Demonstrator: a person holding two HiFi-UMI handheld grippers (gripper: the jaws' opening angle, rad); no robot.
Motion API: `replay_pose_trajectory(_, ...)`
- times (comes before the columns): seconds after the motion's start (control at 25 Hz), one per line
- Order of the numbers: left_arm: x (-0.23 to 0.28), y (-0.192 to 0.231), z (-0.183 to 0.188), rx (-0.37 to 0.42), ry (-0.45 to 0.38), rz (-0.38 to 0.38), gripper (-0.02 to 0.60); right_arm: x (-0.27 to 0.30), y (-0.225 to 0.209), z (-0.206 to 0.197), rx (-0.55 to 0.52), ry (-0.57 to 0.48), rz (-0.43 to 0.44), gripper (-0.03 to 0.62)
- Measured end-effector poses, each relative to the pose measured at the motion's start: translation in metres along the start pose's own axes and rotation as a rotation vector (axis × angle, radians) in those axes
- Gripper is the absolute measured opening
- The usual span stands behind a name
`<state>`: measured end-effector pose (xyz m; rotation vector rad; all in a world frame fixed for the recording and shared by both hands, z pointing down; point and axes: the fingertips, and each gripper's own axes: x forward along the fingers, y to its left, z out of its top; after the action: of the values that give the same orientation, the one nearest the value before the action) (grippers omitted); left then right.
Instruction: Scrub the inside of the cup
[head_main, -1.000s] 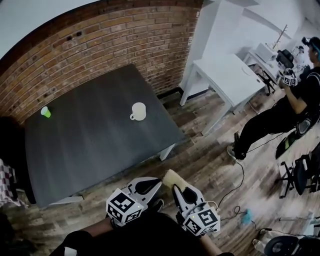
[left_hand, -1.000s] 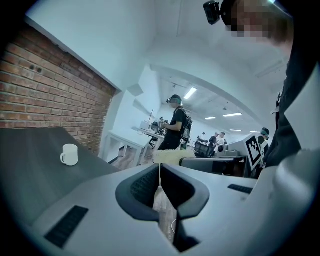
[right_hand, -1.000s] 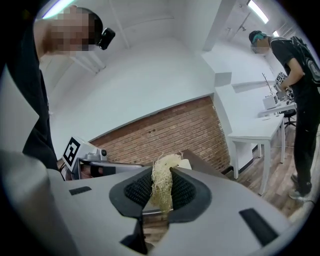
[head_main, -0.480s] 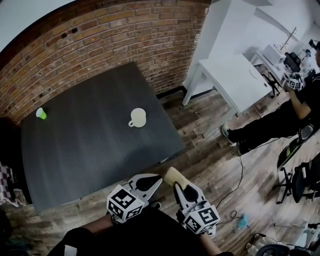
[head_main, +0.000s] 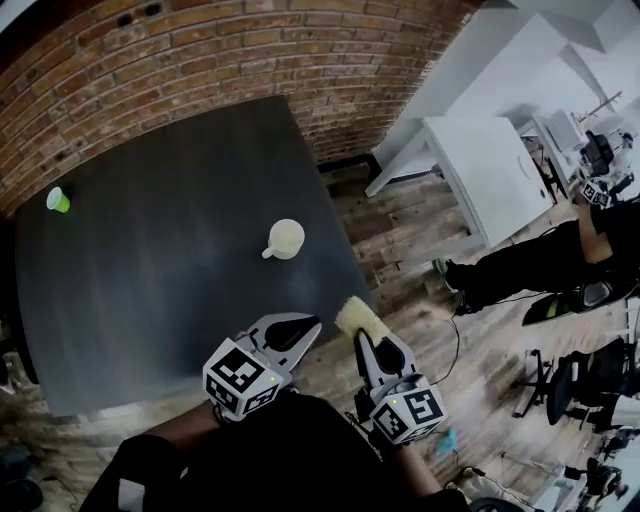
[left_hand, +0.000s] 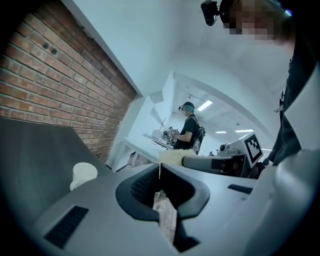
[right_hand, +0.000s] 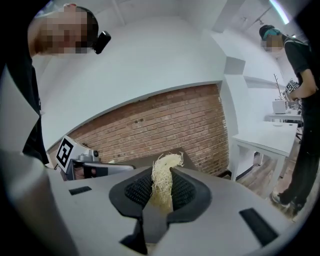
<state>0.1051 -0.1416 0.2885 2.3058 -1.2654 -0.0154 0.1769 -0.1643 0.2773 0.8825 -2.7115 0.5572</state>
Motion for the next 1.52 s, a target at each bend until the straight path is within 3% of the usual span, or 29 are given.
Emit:
replay_pose_trajectory(0.16, -0.006, 0.062, 0.006, -0.004, -0.019, 0.084, 0.023, 0.055, -0.013, 0.007, -0.026, 0.047, 0.0, 0.083)
replay_pose_trajectory(0.36, -0.011, 0.121, 0.003, 0.023, -0.029, 0.241, 0.023, 0.11, -0.029, 0.008, -0.074, 0.115, 0.044, 0.083)
replay_pose_trajectory(0.64, 0.001, 0.171, -0.013, 0.086, 0.034, 0.433, 0.023, 0.178, -0.041, -0.001, -0.15, 0.219, 0.229, 0.083)
replay_pose_trajectory(0.8, 0.003, 0.177, -0.024, 0.093, 0.055, 0.534, 0.023, 0.199, -0.045, -0.007, -0.254, 0.311, 0.341, 0.083)
replay_pose_trajectory(0.96, 0.012, 0.194, -0.046, 0.111, 0.122, 0.555, 0.046, 0.23, -0.05, -0.021, -0.356, 0.412, 0.399, 0.083)
replay_pose_trajectory(1.0, 0.015, 0.199, -0.053, 0.115, 0.149, 0.554, 0.136, 0.237, -0.05, -0.026, -0.385, 0.439, 0.412, 0.083)
replay_pose_trajectory(1.04, 0.019, 0.203, -0.061, 0.117, 0.174, 0.548, 0.186, 0.243, -0.049, -0.031, -0.416, 0.463, 0.424, 0.083)
replay_pose_trajectory(1.36, 0.041, 0.246, -0.111, 0.142, 0.289, 0.511, 0.192, 0.276, -0.029, -0.077, -0.682, 0.646, 0.524, 0.083)
replay_pose_trajectory(1.52, 0.049, 0.257, -0.127, 0.153, 0.324, 0.478, 0.192, 0.283, -0.029, -0.097, -0.724, 0.736, 0.546, 0.083)
